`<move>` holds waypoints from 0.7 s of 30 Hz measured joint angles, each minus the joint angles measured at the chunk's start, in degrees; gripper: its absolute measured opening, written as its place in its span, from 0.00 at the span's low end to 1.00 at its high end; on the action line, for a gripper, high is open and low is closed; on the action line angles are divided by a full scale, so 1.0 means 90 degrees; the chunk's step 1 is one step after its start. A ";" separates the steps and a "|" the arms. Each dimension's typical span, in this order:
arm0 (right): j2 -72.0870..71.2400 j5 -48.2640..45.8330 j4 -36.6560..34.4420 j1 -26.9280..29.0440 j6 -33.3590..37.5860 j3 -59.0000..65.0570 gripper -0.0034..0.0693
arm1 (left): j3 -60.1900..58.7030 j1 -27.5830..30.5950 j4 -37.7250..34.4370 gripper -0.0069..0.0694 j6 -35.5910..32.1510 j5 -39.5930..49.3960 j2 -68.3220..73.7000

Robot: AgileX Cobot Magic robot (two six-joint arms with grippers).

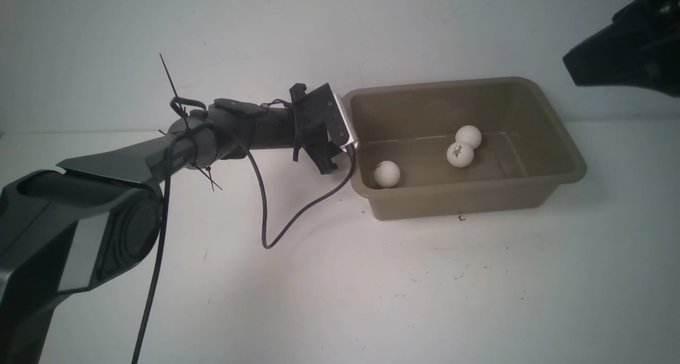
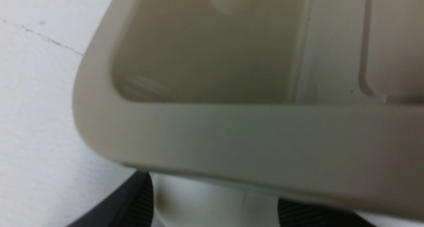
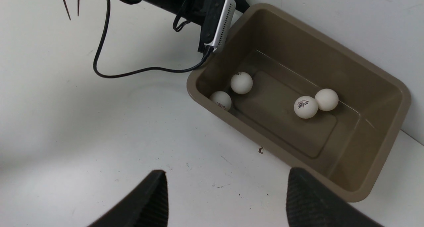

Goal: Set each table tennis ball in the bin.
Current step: Use the left arm to clamp the table tennis ball closest to it

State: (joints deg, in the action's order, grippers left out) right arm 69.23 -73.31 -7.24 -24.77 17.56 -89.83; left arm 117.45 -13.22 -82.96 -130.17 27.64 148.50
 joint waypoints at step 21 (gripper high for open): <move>0.0000 0.0000 0.0000 0.0000 0.0000 0.0000 0.65 | 0.0217 -0.0195 -0.0897 0.53 -0.0468 -0.0817 0.0190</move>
State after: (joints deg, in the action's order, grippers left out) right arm 69.23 -73.31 -7.24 -24.77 17.56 -89.83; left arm 119.40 -14.97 -91.04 -134.38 20.28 150.21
